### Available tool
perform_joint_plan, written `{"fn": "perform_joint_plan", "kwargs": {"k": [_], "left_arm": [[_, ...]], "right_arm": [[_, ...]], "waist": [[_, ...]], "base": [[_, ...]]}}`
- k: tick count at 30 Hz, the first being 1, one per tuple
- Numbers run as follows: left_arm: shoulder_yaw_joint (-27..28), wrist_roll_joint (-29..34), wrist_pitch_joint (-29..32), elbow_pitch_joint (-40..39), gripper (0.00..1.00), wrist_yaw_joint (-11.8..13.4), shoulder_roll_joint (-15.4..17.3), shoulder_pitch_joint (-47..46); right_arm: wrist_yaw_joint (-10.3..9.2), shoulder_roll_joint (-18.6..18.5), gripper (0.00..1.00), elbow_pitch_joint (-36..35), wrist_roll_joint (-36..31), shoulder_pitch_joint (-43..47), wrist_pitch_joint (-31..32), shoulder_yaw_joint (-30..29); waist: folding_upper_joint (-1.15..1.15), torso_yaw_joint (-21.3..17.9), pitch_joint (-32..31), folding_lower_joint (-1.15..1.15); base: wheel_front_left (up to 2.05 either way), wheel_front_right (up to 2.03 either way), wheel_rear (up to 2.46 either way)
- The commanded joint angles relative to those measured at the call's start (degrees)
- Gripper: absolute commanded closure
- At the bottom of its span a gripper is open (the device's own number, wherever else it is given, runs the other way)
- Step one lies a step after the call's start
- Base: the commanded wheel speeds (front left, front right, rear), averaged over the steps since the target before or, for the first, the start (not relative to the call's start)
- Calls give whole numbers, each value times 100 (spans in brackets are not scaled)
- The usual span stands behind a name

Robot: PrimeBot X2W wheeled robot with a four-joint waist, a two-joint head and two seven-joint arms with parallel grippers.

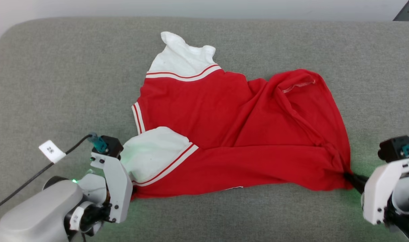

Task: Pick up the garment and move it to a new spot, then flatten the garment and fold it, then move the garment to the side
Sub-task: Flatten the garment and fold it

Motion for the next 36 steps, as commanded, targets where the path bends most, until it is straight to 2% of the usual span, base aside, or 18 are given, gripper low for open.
{"fn": "perform_joint_plan", "kwargs": {"k": [1, 6, 13, 19, 25, 26, 27, 28, 29, 30, 31, 32, 33, 34, 36], "left_arm": [[-149, 31, 101, 1, 100, 12, -17, 124], [-151, 25, 357, -355, 100, 186, 437, 124], [-126, -78, 723, -1333, 100, 727, 1122, 244], [-192, -85, 799, -1614, 100, 938, 1227, 370], [-249, -231, 821, -1342, 100, 973, 968, 522], [-245, -210, 799, -1278, 98, 989, 933, 518], [-230, -213, 765, -1218, 64, 1013, 896, 509], [-215, -239, 757, -1177, 52, 1029, 867, 507], [-227, -233, 800, -1148, 35, 1039, 862, 490], [-240, -221, 842, -1137, 6, 1054, 864, 456], [-230, -240, 883, -1140, 0, 1078, 869, 421], [-218, -222, 905, -1159, 0, 1096, 884, 372], [-201, -197, 945, -1184, 0, 1127, 914, 319], [-192, -193, 992, -1227, 0, 1142, 942, 272], [-196, -143, 1152, -1348, 0, 1203, 1032, 141]], "right_arm": [[-9, -79, 100, -16, 60, 328, 166, 71], [-9, -306, 100, -665, 284, 692, 461, -64], [-9, -465, 100, -1531, 506, 1502, 1026, -485], [-9, -276, 100, -1768, 456, 1837, 1203, -614], [-9, -75, 100, -1608, 312, 1768, 1110, -506], [-9, -48, 100, -1560, 296, 1733, 1089, -480], [-9, -30, 100, -1519, 276, 1695, 1075, -453], [-9, -9, 85, -1475, 240, 1654, 1055, -452], [-9, 7, 77, -1447, 231, 1633, 1039, -445], [-9, 17, 71, -1428, 209, 1602, 1021, -425], [-9, 46, 55, -1416, 200, 1551, 994, -420], [-9, 65, 20, -1409, 201, 1508, 969, -425], [-9, 58, 5, -1401, 174, 1490, 968, -414], [-9, 54, 0, -1388, 173, 1481, 976, -407], [-9, 64, 0, -1410, 167, 1417, 955, -421]], "waist": [[0, -12, -33, 0], [0, -35, -105, 0], [0, -59, -169, 0], [0, -79, -144, 0], [0, -118, -120, 0], [0, -123, -119, 0], [0, -127, -120, 0], [0, -133, -122, 0], [0, -137, -127, 0], [0, -139, -130, 0], [0, -142, -133, 0], [0, -143, -137, 0], [0, -147, -142, 0], [0, -149, -145, 0], [0, -150, -157, 0]], "base": [[0, 0, 0], [0, 0, 0], [0, 0, 0], [0, 0, 0], [0, 0, 0], [0, 0, 0], [0, 0, 0], [0, 0, 0], [0, 0, 0], [0, 0, 0], [0, 0, 0], [0, 0, 0], [0, 0, 0], [0, 0, 0], [0, 0, 0]]}}
